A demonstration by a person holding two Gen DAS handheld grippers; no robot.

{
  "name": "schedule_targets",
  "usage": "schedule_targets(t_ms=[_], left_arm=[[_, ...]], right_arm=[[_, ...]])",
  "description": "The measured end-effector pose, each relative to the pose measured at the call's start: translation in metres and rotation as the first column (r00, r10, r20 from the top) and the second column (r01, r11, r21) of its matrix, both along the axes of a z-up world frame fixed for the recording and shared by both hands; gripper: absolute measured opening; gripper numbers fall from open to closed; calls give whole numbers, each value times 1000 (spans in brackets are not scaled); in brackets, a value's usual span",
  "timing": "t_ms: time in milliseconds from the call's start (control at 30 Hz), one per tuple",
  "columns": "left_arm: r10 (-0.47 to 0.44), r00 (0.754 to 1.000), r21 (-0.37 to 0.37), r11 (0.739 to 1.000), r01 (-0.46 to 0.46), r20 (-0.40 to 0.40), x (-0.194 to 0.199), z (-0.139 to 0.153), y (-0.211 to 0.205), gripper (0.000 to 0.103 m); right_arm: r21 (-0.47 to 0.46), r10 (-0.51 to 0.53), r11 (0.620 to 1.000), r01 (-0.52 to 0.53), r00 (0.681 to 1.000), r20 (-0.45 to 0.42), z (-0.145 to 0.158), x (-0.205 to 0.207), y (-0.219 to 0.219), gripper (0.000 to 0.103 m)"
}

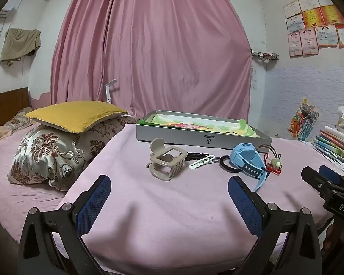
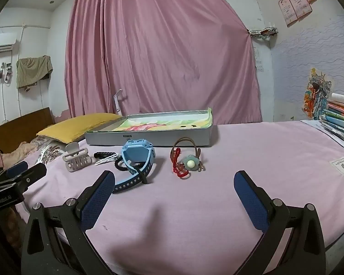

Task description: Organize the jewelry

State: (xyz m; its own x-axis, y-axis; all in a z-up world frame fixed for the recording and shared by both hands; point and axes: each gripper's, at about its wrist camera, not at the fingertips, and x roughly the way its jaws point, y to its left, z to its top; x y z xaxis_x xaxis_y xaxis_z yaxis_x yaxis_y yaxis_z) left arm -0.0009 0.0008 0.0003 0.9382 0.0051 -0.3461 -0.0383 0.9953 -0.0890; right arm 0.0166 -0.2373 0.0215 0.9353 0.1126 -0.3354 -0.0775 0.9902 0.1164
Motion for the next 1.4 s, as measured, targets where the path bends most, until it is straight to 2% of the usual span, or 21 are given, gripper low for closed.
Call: schedule_targets(t_ms=[1400], left_arm=[[0,1000,2,1000,0,-3,3,-2,-4,102]], right_arm=[[10,1,1000,-1,1000,11,3,-1,3,102]])
